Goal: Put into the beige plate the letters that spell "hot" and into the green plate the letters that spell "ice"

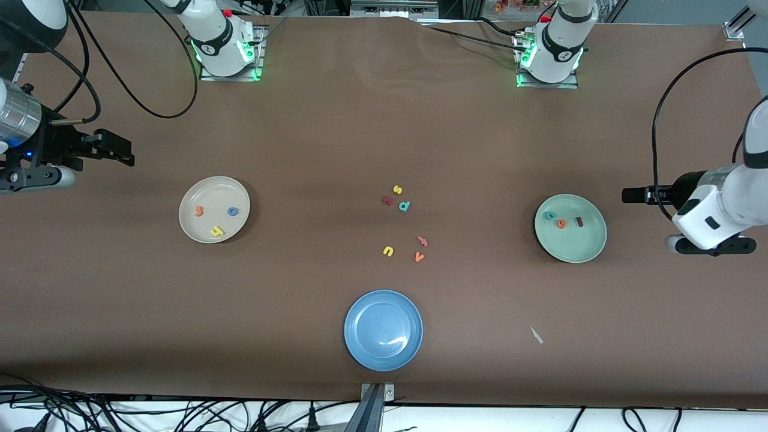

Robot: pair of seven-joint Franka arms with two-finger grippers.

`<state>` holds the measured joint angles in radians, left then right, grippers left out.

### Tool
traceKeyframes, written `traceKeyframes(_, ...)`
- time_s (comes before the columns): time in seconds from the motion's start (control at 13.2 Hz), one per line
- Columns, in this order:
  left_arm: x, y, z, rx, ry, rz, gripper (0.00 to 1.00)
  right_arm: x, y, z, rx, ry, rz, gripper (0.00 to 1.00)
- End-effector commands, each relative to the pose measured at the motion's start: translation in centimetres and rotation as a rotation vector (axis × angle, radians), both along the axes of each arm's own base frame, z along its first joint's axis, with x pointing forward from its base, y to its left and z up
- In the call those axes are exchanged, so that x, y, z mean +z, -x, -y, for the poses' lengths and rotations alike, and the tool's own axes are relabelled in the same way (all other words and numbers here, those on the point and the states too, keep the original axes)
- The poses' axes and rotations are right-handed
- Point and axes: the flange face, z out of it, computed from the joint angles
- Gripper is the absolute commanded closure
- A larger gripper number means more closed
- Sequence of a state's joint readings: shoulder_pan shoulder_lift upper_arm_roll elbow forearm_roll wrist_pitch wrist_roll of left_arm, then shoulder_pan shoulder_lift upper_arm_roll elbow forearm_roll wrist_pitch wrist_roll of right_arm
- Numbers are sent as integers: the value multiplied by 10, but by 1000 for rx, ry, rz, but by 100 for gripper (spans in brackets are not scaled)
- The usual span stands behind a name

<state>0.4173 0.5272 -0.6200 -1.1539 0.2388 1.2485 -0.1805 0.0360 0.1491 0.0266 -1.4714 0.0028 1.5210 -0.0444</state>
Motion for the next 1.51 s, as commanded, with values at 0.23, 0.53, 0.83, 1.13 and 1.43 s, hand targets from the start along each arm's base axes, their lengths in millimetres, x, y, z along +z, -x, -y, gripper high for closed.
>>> traceKeyframes(0.23, 42, -3, 18, -39, -28, 64, 0, 5, -3, -1, 2, 6, 10, 0)
traceKeyframes(0.53, 64, 3, 7, -29, 36, 101, 1, 5, -3, -2, 4, 3, 12, 0)
traceKeyframes(0.83, 59, 15, 9, 11, 65, 136, 4, 6, -3, -2, 4, 6, 11, 0)
traceKeyframes(1.13, 21, 36, 21, 3, 40, 237, 2, 4, -4, -9, 16, 11, 13, 0)
traceKeyframes(1.43, 18, 30, 19, -9, 7, 269, 0, 4, -3, -6, 11, 5, 9, 0)
